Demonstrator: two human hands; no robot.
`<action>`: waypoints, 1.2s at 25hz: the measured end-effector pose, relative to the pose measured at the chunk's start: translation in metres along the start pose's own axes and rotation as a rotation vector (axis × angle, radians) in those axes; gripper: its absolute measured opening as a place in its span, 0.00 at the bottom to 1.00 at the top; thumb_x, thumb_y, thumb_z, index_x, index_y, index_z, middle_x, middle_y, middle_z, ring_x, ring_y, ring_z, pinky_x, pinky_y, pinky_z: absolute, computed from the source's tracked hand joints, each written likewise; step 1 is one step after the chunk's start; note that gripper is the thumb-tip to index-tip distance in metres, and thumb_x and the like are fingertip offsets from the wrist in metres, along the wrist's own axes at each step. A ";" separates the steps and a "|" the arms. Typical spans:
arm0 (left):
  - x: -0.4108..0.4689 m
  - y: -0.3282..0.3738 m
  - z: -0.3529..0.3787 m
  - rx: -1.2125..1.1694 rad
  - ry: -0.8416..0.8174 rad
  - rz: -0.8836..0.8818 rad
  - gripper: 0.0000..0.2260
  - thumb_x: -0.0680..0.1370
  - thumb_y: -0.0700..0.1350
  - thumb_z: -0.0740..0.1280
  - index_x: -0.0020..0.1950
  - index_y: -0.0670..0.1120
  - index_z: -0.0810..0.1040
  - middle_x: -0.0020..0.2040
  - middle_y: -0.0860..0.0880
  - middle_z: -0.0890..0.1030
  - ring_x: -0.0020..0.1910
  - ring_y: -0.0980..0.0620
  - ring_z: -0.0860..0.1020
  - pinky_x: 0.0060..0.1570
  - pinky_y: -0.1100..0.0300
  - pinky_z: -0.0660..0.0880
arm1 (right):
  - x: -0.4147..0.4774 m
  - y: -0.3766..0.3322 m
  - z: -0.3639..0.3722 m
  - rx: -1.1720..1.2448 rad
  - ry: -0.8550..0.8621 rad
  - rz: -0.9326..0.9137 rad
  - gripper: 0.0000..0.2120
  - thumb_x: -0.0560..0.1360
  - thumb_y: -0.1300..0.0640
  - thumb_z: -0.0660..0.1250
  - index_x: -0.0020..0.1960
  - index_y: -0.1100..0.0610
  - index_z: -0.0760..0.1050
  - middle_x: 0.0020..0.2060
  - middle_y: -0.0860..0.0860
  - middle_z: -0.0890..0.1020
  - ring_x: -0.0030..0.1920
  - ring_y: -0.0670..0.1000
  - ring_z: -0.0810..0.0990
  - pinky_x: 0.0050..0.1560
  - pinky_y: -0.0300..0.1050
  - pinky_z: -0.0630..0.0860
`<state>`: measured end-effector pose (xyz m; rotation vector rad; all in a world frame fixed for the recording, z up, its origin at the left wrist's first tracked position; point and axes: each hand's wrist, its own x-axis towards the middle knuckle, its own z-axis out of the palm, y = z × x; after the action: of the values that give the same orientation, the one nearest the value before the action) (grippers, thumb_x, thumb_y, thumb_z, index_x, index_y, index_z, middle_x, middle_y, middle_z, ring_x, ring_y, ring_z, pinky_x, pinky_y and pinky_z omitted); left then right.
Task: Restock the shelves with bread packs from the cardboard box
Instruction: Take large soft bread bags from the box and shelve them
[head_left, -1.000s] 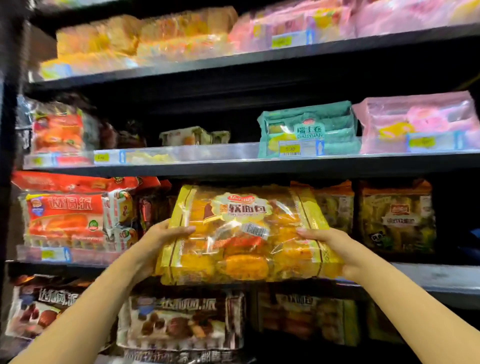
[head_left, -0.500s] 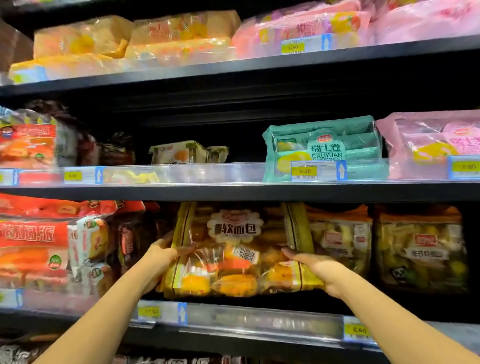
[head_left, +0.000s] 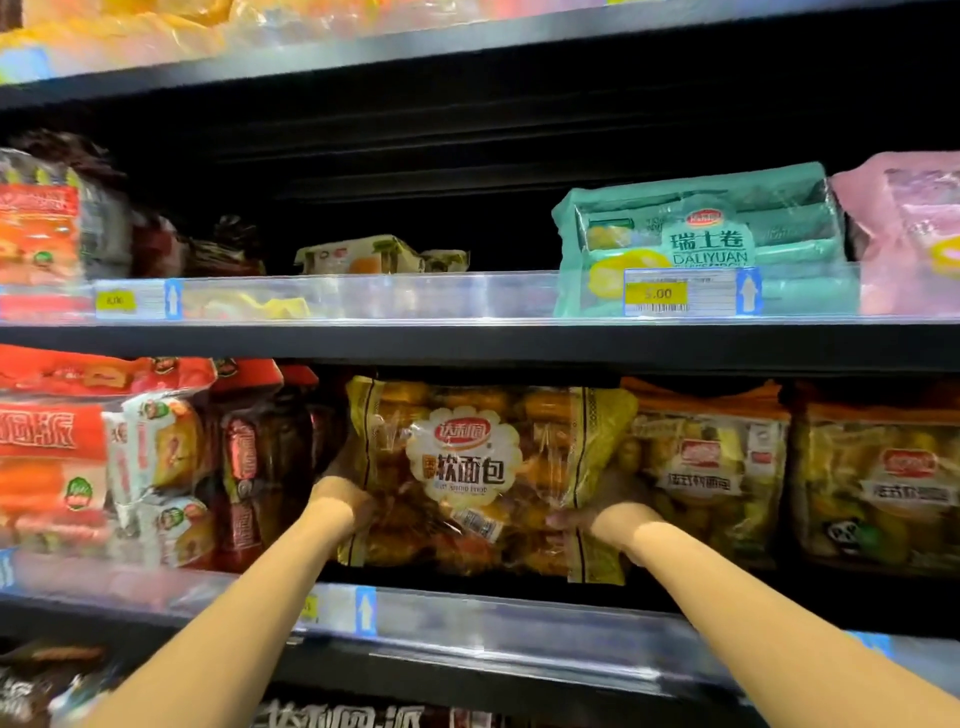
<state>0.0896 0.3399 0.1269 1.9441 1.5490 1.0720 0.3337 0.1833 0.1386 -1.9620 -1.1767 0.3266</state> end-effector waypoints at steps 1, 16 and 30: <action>-0.001 0.002 0.001 0.103 0.006 0.010 0.32 0.79 0.53 0.64 0.78 0.42 0.57 0.77 0.42 0.62 0.75 0.44 0.62 0.71 0.58 0.59 | 0.000 -0.001 0.000 -0.017 0.009 -0.009 0.45 0.66 0.49 0.77 0.74 0.63 0.58 0.72 0.60 0.66 0.71 0.60 0.66 0.66 0.53 0.70; -0.270 -0.025 -0.037 0.434 -0.080 0.426 0.40 0.72 0.72 0.53 0.79 0.54 0.52 0.79 0.50 0.56 0.77 0.48 0.56 0.74 0.50 0.59 | -0.232 0.043 -0.012 -0.468 0.174 -0.456 0.42 0.70 0.32 0.63 0.76 0.50 0.54 0.72 0.48 0.65 0.72 0.52 0.61 0.71 0.50 0.63; -0.419 -0.136 -0.018 0.328 -0.554 -0.066 0.58 0.55 0.81 0.55 0.79 0.52 0.53 0.78 0.48 0.60 0.75 0.47 0.62 0.71 0.51 0.62 | -0.346 0.189 0.037 -0.474 -0.330 0.013 0.59 0.43 0.13 0.50 0.65 0.46 0.65 0.64 0.53 0.74 0.65 0.58 0.71 0.64 0.57 0.71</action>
<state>-0.0401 -0.0225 -0.0883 2.1359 1.5093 0.2142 0.2455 -0.1296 -0.0868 -2.3871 -1.5633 0.4191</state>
